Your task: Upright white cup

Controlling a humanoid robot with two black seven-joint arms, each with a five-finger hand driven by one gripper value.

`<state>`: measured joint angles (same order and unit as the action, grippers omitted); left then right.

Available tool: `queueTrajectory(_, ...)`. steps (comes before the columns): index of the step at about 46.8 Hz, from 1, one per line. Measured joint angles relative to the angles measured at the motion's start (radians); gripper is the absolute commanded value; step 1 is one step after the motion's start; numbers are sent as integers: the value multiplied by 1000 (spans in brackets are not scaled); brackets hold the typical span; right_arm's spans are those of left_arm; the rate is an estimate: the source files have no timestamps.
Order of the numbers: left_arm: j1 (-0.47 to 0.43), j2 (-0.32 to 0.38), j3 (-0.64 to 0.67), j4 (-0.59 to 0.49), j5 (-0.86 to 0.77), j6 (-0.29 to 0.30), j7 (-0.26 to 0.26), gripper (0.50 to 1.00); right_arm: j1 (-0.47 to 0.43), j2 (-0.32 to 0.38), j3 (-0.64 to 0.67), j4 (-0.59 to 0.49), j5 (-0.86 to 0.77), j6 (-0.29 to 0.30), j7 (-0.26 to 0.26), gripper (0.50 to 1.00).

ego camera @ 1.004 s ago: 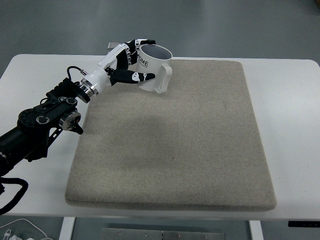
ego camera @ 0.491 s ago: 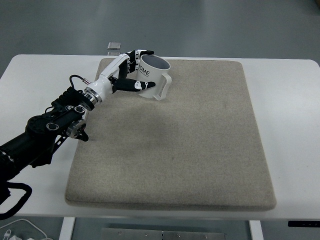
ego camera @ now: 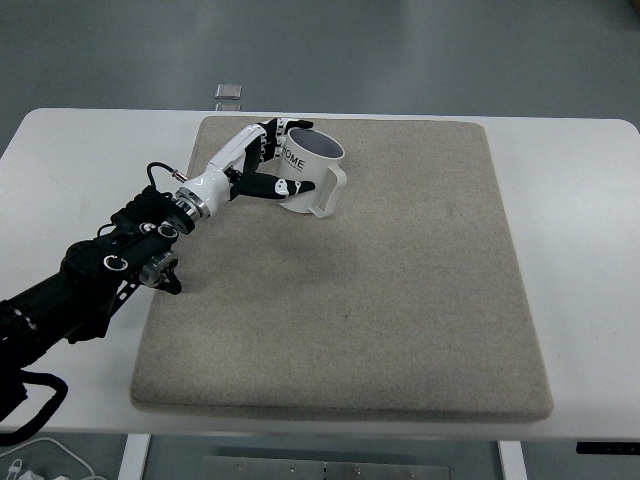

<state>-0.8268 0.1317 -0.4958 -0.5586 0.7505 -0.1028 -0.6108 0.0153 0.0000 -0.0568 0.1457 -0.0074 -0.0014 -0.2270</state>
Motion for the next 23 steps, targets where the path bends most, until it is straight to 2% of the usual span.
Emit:
queueTrajectory(8, 0, -3, 0, 10, 0, 0, 0, 500, 0, 0, 0, 0, 0, 0, 0, 930)
queueTrajectory(13, 0, -3, 0, 11, -1, 0, 0, 550, 0, 0, 0, 0, 0, 0, 0, 930)
queueTrajectory(15, 0, -3, 0, 11, -2, 0, 0, 591, 0, 0, 0, 0, 0, 0, 0, 930)
queueTrajectory(18, 1, -3, -1, 11, -3, 0, 0, 709, 0, 0, 0, 0, 0, 0, 0, 930)
queueTrajectory(23, 4, -2, -1, 11, -9, 0, 0, 765, 0, 0, 0, 0, 0, 0, 0, 930)
